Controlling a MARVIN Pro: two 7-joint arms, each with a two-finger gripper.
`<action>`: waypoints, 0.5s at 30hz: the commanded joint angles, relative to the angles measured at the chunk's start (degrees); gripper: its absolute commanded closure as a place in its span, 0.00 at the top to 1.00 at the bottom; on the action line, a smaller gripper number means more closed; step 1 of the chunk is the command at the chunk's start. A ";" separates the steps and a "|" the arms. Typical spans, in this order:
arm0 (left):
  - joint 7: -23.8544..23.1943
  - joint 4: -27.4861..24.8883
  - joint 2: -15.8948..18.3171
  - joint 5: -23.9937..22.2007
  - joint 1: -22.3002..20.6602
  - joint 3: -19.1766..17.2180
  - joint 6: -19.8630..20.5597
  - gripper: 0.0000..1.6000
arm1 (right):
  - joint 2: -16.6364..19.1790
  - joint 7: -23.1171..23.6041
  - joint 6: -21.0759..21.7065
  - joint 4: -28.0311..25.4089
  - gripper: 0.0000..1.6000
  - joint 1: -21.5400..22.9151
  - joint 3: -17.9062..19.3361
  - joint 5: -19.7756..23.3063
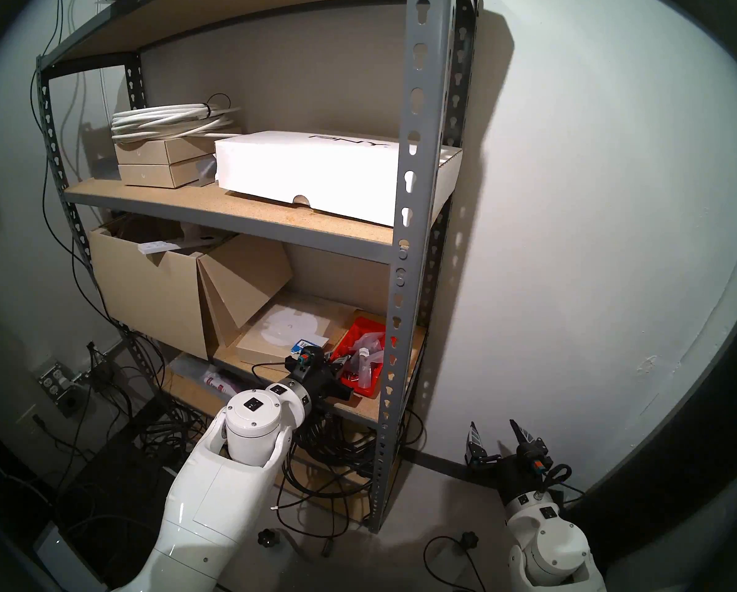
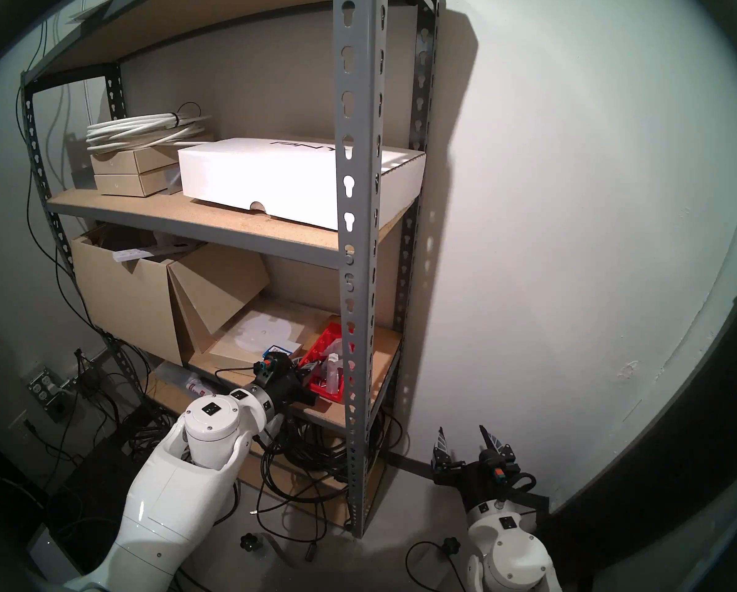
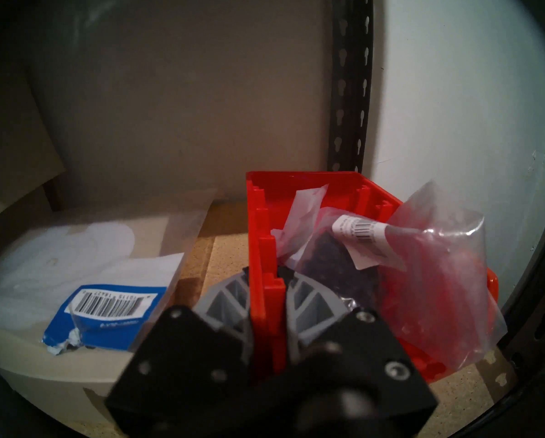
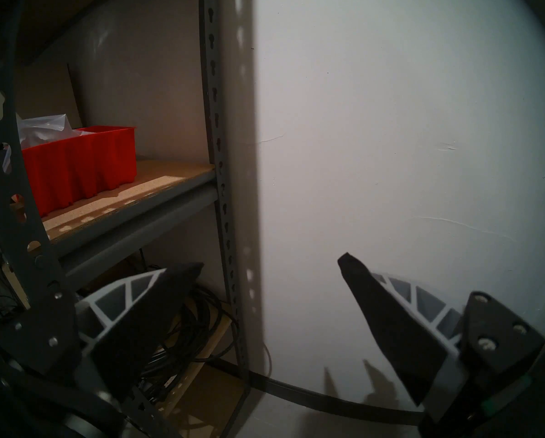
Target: Organize the rack shelf by putting things into a case
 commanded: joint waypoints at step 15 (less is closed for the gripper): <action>-4.39 -4.13 -2.05 -7.74 -0.76 -3.04 0.32 0.00 | 0.01 0.00 -0.17 -1.04 1.00 0.11 0.00 0.01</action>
